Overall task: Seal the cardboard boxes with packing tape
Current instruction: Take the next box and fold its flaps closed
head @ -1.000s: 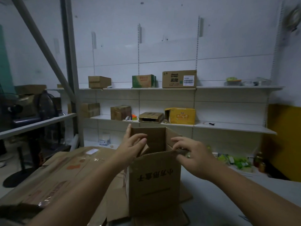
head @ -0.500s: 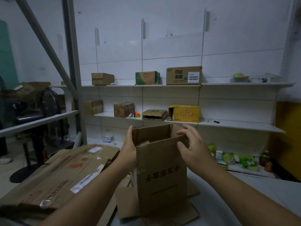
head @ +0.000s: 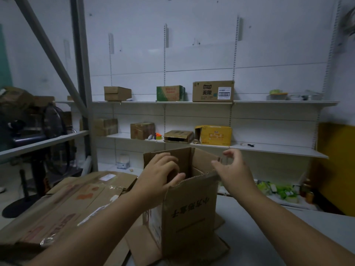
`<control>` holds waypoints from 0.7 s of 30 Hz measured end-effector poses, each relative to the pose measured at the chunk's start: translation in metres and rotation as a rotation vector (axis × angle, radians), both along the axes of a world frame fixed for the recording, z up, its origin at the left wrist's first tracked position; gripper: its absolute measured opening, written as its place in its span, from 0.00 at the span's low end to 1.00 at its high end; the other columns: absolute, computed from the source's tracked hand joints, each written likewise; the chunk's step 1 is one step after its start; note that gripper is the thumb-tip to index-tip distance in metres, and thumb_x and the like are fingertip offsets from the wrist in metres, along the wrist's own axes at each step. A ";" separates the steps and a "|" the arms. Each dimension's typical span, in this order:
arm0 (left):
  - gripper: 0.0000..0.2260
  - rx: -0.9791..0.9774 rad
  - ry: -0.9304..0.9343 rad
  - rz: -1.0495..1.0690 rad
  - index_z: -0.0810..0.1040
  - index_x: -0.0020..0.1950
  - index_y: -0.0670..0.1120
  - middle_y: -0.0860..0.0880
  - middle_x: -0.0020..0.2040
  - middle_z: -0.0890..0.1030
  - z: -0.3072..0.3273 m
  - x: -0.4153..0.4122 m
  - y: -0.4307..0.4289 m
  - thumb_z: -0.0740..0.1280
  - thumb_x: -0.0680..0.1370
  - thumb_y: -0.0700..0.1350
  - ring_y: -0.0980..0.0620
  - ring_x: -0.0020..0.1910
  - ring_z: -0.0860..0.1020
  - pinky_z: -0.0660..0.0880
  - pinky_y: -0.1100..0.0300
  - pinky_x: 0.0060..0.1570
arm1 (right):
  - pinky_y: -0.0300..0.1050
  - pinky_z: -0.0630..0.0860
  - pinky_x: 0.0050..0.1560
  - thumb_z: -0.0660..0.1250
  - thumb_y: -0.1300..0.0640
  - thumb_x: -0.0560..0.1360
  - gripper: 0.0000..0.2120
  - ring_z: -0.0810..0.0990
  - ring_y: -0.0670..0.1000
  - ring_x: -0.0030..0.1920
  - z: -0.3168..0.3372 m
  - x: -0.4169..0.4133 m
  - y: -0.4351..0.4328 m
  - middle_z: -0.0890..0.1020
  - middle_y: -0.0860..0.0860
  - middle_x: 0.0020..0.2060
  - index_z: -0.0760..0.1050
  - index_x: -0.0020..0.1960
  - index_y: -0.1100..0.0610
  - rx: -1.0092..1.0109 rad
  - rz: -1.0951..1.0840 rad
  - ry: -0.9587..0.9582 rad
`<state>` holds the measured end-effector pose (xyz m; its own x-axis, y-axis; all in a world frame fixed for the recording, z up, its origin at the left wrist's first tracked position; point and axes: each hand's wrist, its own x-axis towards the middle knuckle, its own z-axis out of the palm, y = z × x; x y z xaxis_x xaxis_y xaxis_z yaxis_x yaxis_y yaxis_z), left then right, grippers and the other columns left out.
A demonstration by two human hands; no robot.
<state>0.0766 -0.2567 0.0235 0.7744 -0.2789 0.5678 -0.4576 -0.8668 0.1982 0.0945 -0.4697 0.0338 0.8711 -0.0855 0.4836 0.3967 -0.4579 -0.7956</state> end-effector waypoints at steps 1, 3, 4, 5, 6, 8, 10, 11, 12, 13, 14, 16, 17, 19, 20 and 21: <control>0.21 -0.050 0.020 -0.009 0.69 0.66 0.54 0.59 0.69 0.63 -0.003 0.000 0.001 0.57 0.77 0.61 0.57 0.73 0.52 0.51 0.59 0.70 | 0.41 0.72 0.41 0.68 0.55 0.75 0.19 0.75 0.49 0.50 0.002 0.001 -0.001 0.73 0.51 0.57 0.66 0.63 0.53 0.053 0.053 0.093; 0.21 -0.169 0.116 0.000 0.65 0.70 0.53 0.56 0.72 0.60 -0.005 0.001 0.000 0.60 0.78 0.55 0.54 0.75 0.52 0.52 0.55 0.73 | 0.44 0.75 0.44 0.67 0.59 0.75 0.13 0.78 0.51 0.50 0.006 0.003 -0.004 0.78 0.52 0.54 0.72 0.59 0.54 0.055 0.196 0.198; 0.21 -0.182 0.110 0.035 0.64 0.71 0.52 0.55 0.73 0.59 -0.004 0.000 -0.001 0.61 0.78 0.52 0.54 0.75 0.51 0.52 0.55 0.73 | 0.43 0.76 0.45 0.66 0.60 0.75 0.08 0.79 0.52 0.49 0.009 0.004 -0.007 0.81 0.53 0.51 0.77 0.54 0.54 -0.017 0.256 0.230; 0.21 -0.156 0.056 0.095 0.63 0.72 0.52 0.54 0.75 0.55 -0.004 0.000 -0.003 0.61 0.79 0.50 0.54 0.75 0.46 0.48 0.55 0.73 | 0.43 0.75 0.45 0.65 0.60 0.76 0.06 0.79 0.52 0.50 0.011 0.002 -0.009 0.82 0.53 0.48 0.80 0.48 0.54 -0.115 0.312 0.267; 0.23 -0.115 -0.019 0.173 0.60 0.73 0.52 0.54 0.76 0.51 -0.005 -0.001 -0.004 0.60 0.79 0.49 0.55 0.75 0.41 0.42 0.55 0.72 | 0.46 0.76 0.49 0.65 0.58 0.76 0.07 0.79 0.54 0.51 0.012 0.002 -0.010 0.83 0.53 0.47 0.82 0.45 0.56 -0.204 0.358 0.302; 0.29 -0.138 -0.079 0.269 0.51 0.76 0.52 0.54 0.77 0.43 -0.006 0.000 -0.007 0.60 0.79 0.50 0.54 0.74 0.36 0.38 0.52 0.72 | 0.51 0.75 0.57 0.63 0.50 0.77 0.16 0.79 0.59 0.55 0.011 0.002 -0.009 0.83 0.58 0.50 0.83 0.44 0.61 -0.316 0.387 0.333; 0.36 -0.350 -0.008 0.253 0.44 0.77 0.52 0.54 0.77 0.41 -0.006 0.000 -0.006 0.64 0.77 0.50 0.51 0.75 0.41 0.47 0.49 0.74 | 0.45 0.74 0.53 0.56 0.43 0.79 0.26 0.80 0.57 0.53 0.011 0.000 -0.003 0.84 0.57 0.47 0.82 0.45 0.63 -0.377 0.348 0.267; 0.38 -0.417 -0.009 0.242 0.45 0.77 0.51 0.54 0.77 0.43 -0.006 -0.001 -0.005 0.66 0.75 0.50 0.50 0.75 0.45 0.52 0.50 0.73 | 0.44 0.75 0.50 0.53 0.40 0.79 0.30 0.82 0.55 0.49 0.011 0.001 -0.001 0.84 0.54 0.44 0.82 0.43 0.62 -0.386 0.297 0.197; 0.38 -0.418 -0.037 0.262 0.47 0.77 0.51 0.54 0.76 0.47 -0.005 -0.002 -0.003 0.68 0.74 0.50 0.50 0.74 0.48 0.55 0.51 0.71 | 0.44 0.75 0.48 0.49 0.37 0.77 0.33 0.82 0.53 0.45 0.011 0.000 0.001 0.84 0.51 0.40 0.82 0.41 0.61 -0.378 0.235 0.111; 0.36 -0.388 -0.076 0.279 0.53 0.76 0.50 0.52 0.75 0.54 -0.006 -0.002 -0.001 0.68 0.74 0.50 0.50 0.73 0.52 0.57 0.52 0.70 | 0.44 0.75 0.46 0.47 0.34 0.75 0.34 0.81 0.51 0.42 0.010 0.001 0.002 0.83 0.50 0.38 0.81 0.39 0.59 -0.359 0.173 0.026; 0.29 -0.332 -0.106 0.280 0.62 0.73 0.50 0.52 0.72 0.62 -0.005 -0.004 -0.001 0.68 0.74 0.50 0.51 0.70 0.56 0.60 0.54 0.67 | 0.44 0.74 0.43 0.47 0.33 0.73 0.34 0.80 0.51 0.39 0.009 0.003 0.003 0.82 0.51 0.36 0.79 0.39 0.58 -0.330 0.120 -0.045; 0.13 -0.243 -0.084 0.207 0.75 0.62 0.51 0.57 0.56 0.75 -0.002 -0.010 -0.002 0.63 0.78 0.51 0.53 0.61 0.66 0.64 0.61 0.55 | 0.44 0.71 0.36 0.51 0.33 0.73 0.28 0.77 0.51 0.35 0.006 0.012 0.008 0.79 0.52 0.34 0.74 0.40 0.56 -0.253 0.014 -0.134; 0.10 -0.254 -0.025 0.150 0.78 0.57 0.51 0.60 0.48 0.75 -0.003 -0.011 -0.001 0.60 0.79 0.50 0.54 0.55 0.69 0.65 0.62 0.48 | 0.43 0.69 0.33 0.54 0.34 0.74 0.25 0.75 0.50 0.34 0.006 0.018 0.012 0.77 0.51 0.33 0.72 0.41 0.56 -0.213 -0.038 -0.150; 0.08 -0.330 0.056 0.059 0.78 0.53 0.51 0.60 0.41 0.73 -0.006 -0.011 0.003 0.59 0.80 0.46 0.56 0.48 0.73 0.66 0.64 0.42 | 0.42 0.66 0.31 0.58 0.36 0.75 0.21 0.72 0.49 0.33 0.008 0.029 0.023 0.74 0.50 0.33 0.69 0.41 0.54 -0.161 -0.094 -0.155; 0.07 -0.389 0.056 0.020 0.77 0.52 0.52 0.58 0.41 0.74 -0.007 -0.011 0.006 0.60 0.80 0.44 0.58 0.44 0.74 0.68 0.67 0.39 | 0.41 0.65 0.31 0.59 0.36 0.75 0.20 0.72 0.49 0.33 0.009 0.035 0.027 0.74 0.50 0.33 0.69 0.40 0.53 -0.156 -0.097 -0.148; 0.06 -0.447 0.040 -0.013 0.76 0.50 0.52 0.56 0.40 0.76 -0.008 -0.011 0.010 0.61 0.79 0.43 0.60 0.39 0.75 0.70 0.69 0.36 | 0.42 0.66 0.31 0.59 0.36 0.75 0.20 0.73 0.49 0.34 0.010 0.042 0.030 0.74 0.49 0.33 0.70 0.39 0.53 -0.176 -0.099 -0.127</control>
<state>0.0656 -0.2467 0.0159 0.7961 -0.0227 0.6047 -0.4526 -0.6858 0.5700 0.1366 -0.4396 0.0436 0.7938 -0.0720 0.6039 0.4349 -0.6268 -0.6465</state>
